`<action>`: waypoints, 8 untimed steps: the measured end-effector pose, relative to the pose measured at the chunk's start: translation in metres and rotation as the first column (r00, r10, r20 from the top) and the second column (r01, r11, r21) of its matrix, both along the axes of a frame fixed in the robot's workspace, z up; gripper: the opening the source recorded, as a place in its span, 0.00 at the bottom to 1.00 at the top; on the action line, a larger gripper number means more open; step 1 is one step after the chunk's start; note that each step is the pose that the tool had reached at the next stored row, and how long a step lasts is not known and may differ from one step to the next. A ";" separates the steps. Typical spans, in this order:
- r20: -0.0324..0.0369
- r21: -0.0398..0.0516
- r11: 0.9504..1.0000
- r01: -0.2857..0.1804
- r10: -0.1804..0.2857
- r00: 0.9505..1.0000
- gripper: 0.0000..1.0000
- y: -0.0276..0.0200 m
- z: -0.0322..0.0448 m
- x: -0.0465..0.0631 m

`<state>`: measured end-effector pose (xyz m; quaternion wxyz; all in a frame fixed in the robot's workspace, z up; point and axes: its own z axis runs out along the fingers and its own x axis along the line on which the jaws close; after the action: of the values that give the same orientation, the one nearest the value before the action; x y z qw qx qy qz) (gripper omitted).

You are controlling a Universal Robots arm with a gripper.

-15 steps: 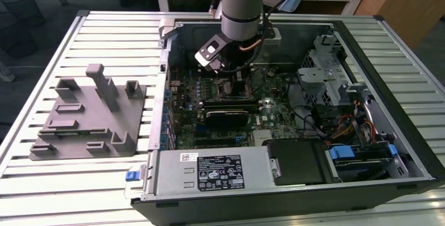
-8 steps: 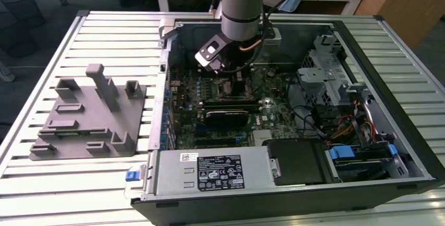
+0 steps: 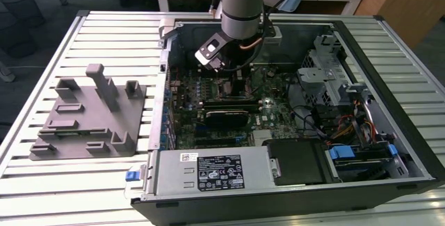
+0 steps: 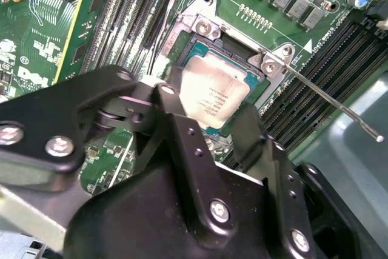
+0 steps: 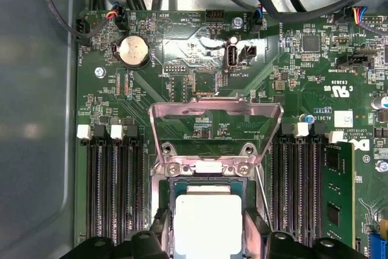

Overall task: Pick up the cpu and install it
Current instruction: 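Place the cpu into insertion slot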

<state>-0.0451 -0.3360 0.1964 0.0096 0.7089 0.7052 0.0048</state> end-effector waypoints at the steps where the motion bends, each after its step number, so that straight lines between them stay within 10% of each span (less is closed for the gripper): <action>1: 0.000 0.000 1.000 0.000 0.000 1.000 0.60 0.0000 0.0001 0.000; 8: -0.001 0.000 1.000 0.000 0.000 1.000 0.53 0.0000 0.0000 0.001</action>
<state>-0.0437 -0.3360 0.1964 0.0094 0.7090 0.7052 0.0045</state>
